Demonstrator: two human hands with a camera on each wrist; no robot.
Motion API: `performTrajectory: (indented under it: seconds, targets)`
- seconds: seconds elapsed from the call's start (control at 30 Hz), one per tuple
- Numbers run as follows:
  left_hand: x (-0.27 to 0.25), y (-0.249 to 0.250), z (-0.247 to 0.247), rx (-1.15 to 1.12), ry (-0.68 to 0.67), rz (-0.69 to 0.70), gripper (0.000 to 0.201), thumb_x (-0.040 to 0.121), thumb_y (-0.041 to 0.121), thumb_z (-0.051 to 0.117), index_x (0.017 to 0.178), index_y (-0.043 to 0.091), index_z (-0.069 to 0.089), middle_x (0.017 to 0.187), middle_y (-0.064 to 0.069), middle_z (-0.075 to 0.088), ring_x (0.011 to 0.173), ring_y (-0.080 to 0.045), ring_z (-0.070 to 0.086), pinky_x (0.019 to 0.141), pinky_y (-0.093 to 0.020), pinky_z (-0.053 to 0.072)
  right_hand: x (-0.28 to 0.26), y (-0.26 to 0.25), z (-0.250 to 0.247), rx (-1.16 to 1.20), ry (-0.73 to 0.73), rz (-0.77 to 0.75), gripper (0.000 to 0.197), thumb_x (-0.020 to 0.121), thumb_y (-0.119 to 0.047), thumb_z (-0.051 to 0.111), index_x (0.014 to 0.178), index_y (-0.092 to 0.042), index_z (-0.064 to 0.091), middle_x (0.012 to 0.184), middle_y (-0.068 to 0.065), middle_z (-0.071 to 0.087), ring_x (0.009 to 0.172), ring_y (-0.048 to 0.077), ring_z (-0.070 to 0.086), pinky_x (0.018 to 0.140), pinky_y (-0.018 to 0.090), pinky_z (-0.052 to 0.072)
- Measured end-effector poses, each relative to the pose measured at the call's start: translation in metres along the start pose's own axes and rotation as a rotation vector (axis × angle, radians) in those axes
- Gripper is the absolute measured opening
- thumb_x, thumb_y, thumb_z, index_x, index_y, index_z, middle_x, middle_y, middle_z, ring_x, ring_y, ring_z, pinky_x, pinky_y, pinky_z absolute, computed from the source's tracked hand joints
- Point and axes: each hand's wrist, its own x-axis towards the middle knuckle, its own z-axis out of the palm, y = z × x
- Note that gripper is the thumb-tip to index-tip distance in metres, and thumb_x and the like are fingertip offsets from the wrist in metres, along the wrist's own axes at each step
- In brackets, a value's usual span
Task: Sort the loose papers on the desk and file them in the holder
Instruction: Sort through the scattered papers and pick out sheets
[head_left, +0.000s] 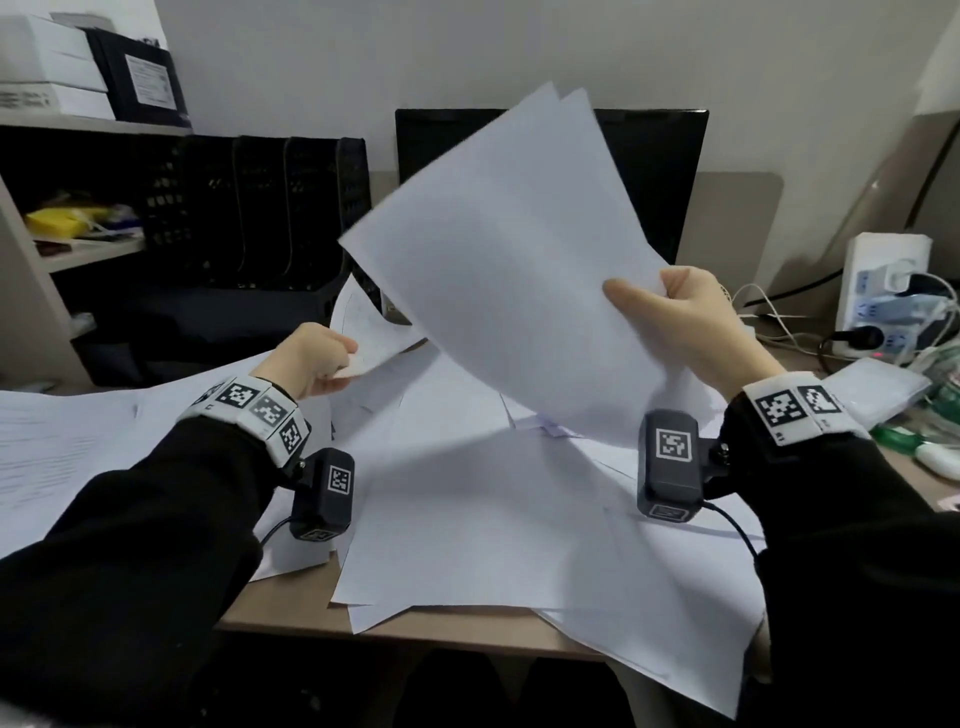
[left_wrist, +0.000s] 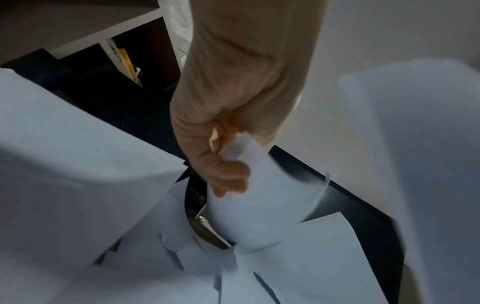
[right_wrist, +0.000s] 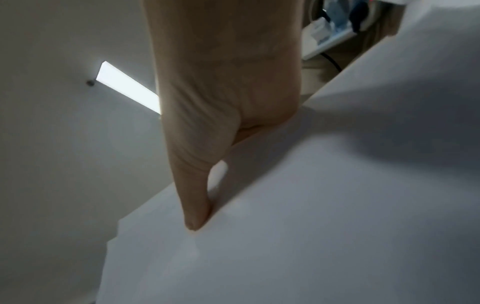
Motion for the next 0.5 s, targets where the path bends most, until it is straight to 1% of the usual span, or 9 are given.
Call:
performTrajectory:
  seconds: [0.07, 0.13, 0.2, 0.23, 0.27, 0.3, 0.37, 0.43, 0.5]
  targets:
    - [-0.001, 0.001, 0.001, 0.073, -0.048, -0.018, 0.035, 0.095, -0.002, 0.046, 0.127, 0.007, 0.056, 0.128, -0.010, 0.051, 0.098, -0.021, 0.055, 0.063, -0.028, 0.051, 0.001, -0.002, 0.004, 0.182, -0.017, -0.017, 0.020, 0.087, -0.023, 0.068, 0.083, -0.003, 0.066, 0.070, 0.002, 0.071, 0.058, 0.013, 0.065, 0.054, 0.022, 0.052]
    - [-0.005, 0.007, 0.003, 0.103, -0.053, 0.070, 0.032, 0.097, 0.021, 0.051, 0.128, 0.016, 0.060, 0.137, -0.004, 0.050, 0.119, -0.025, 0.051, 0.088, -0.029, 0.041, 0.004, -0.003, 0.011, 0.279, 0.003, -0.031, 0.013, 0.088, -0.019, 0.066, 0.083, -0.007, 0.068, 0.074, 0.000, 0.074, 0.064, 0.013, 0.069, 0.060, 0.023, 0.055]
    - [-0.011, 0.018, 0.005, -0.083, -0.113, 0.216, 0.033, 0.097, 0.046, 0.044, 0.103, 0.034, 0.074, 0.132, -0.001, 0.060, 0.129, -0.024, 0.046, 0.108, -0.035, 0.027, 0.009, -0.001, 0.021, 0.319, 0.056, -0.029, 0.012, 0.089, -0.020, 0.066, 0.082, -0.010, 0.068, 0.075, -0.002, 0.074, 0.066, 0.012, 0.069, 0.064, 0.024, 0.056]
    - [-0.018, 0.024, 0.005, -0.190, -0.154, 0.270, 0.046, 0.097, 0.055, 0.033, 0.093, 0.038, 0.075, 0.123, 0.002, 0.066, 0.127, -0.021, 0.048, 0.111, -0.039, 0.025, 0.011, 0.001, 0.025, 0.330, 0.080, -0.020, 0.013, 0.089, -0.020, 0.066, 0.081, -0.010, 0.068, 0.074, -0.002, 0.074, 0.066, 0.011, 0.069, 0.063, 0.024, 0.056]
    - [-0.024, 0.028, 0.005, -0.288, -0.211, 0.316, 0.060, 0.097, 0.061, 0.021, 0.093, 0.035, 0.075, 0.116, 0.004, 0.070, 0.122, -0.019, 0.052, 0.109, -0.039, 0.027, 0.013, 0.003, 0.030, 0.335, 0.097, -0.004, 0.017, 0.088, -0.023, 0.067, 0.081, -0.008, 0.067, 0.073, -0.001, 0.073, 0.065, 0.012, 0.069, 0.063, 0.025, 0.055]
    - [-0.030, 0.031, 0.005, -0.376, -0.272, 0.358, 0.071, 0.096, 0.064, 0.011, 0.099, 0.030, 0.074, 0.111, 0.003, 0.071, 0.115, -0.017, 0.058, 0.103, -0.036, 0.035, 0.016, 0.007, 0.034, 0.320, 0.102, 0.013, 0.023, 0.087, -0.028, 0.069, 0.082, -0.005, 0.065, 0.075, 0.004, 0.072, 0.066, 0.015, 0.068, 0.064, 0.027, 0.055]
    - [-0.041, 0.038, 0.006, -0.475, -0.306, 0.428, 0.074, 0.097, 0.062, 0.010, 0.110, 0.019, 0.069, 0.101, 0.002, 0.073, 0.093, -0.013, 0.068, 0.082, -0.030, 0.051, 0.019, 0.014, 0.042, 0.272, 0.092, 0.048, 0.031, 0.086, -0.034, 0.067, 0.083, -0.004, 0.063, 0.076, 0.008, 0.068, 0.066, 0.019, 0.066, 0.063, 0.030, 0.052]
    - [-0.045, 0.040, 0.009, -0.446, -0.217, 0.534, 0.045, 0.102, 0.046, 0.032, 0.106, 0.017, 0.067, 0.091, 0.004, 0.073, 0.079, -0.009, 0.069, 0.071, -0.029, 0.055, 0.020, 0.019, 0.048, 0.241, 0.070, 0.075, 0.029, 0.093, -0.031, 0.060, 0.081, -0.005, 0.062, 0.074, 0.007, 0.067, 0.064, 0.019, 0.065, 0.061, 0.028, 0.052]
    - [-0.044, 0.039, 0.008, -0.382, -0.076, 0.637, 0.017, 0.099, 0.021, 0.050, 0.097, 0.017, 0.066, 0.088, 0.005, 0.072, 0.079, -0.009, 0.069, 0.072, -0.032, 0.057, 0.021, 0.023, 0.053, 0.210, 0.038, 0.102, 0.028, 0.097, -0.029, 0.054, 0.083, -0.006, 0.062, 0.077, 0.009, 0.066, 0.065, 0.020, 0.063, 0.062, 0.029, 0.051]
